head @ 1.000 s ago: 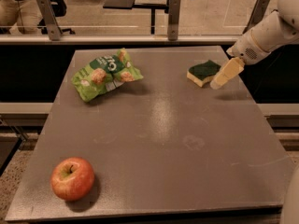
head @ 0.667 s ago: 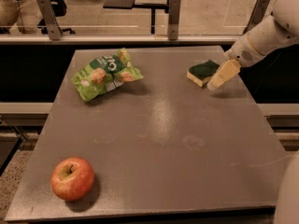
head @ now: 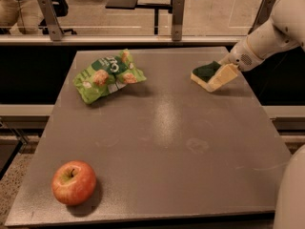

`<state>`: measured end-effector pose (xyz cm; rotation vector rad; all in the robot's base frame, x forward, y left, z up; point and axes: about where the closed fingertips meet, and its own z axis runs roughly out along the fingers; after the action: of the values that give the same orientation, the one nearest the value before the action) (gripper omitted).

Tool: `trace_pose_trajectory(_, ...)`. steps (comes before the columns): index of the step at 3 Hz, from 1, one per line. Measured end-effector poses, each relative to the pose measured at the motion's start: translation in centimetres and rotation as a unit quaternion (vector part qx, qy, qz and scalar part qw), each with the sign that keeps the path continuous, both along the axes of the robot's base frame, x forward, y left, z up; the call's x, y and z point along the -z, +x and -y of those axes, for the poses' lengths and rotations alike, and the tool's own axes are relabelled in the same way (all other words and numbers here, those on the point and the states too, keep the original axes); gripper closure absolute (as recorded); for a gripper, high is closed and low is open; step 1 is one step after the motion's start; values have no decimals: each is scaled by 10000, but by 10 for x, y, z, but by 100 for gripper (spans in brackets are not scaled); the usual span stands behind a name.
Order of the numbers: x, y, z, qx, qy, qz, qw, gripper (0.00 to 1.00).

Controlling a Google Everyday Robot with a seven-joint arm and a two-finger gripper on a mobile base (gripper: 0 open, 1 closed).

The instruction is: Pick sponge

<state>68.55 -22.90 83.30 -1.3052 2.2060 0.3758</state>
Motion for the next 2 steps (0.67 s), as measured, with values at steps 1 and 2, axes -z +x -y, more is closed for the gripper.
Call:
trace_pose_trajectory(1,-2,-3,-5,-86,91,-9,9999,47)
trace_pose_trajectory(2,-14,-8,-13,-207,163,17,9997,69)
